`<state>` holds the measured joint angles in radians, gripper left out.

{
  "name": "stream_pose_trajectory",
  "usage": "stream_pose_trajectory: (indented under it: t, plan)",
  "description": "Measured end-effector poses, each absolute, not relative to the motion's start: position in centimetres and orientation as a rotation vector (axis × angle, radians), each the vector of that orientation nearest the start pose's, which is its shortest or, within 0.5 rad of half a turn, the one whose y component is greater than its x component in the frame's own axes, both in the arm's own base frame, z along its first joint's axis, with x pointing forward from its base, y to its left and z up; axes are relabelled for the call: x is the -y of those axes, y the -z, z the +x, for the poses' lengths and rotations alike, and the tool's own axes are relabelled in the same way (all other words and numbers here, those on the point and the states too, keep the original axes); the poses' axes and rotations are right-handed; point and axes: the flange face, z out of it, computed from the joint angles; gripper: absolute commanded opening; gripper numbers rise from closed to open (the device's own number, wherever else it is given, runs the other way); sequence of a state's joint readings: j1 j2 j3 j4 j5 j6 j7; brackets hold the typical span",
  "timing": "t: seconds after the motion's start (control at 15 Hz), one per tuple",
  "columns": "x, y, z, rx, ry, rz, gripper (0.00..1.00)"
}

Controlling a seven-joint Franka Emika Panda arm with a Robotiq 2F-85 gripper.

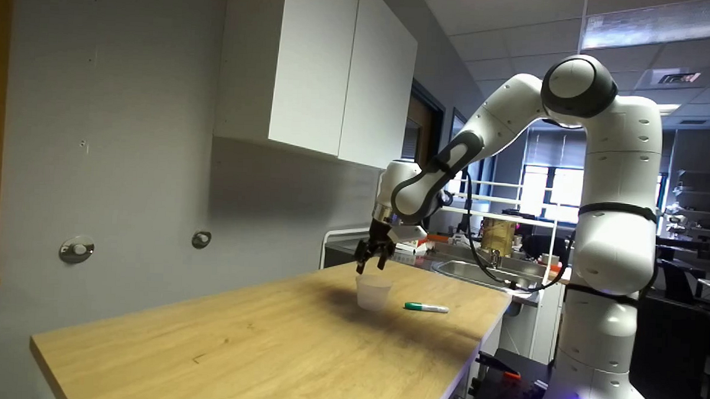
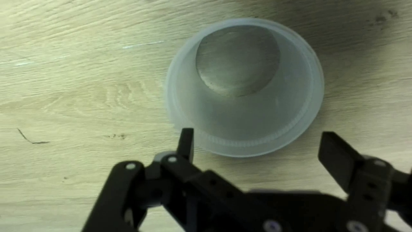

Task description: Put the green marker inside the clear bowl

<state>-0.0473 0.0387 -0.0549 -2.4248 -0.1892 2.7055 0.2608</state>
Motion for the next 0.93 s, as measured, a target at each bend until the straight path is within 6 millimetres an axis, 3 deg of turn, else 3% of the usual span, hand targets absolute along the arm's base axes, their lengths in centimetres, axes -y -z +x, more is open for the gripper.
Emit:
stream_pose_trajectory:
  t: [0.4, 0.93]
  plan:
    - [5.9, -32.0, 50.7, -0.367, 0.414, -3.178, 1.0]
    - [14.9, -30.5, 47.4, -0.739, 0.353, -3.058, 1.0]
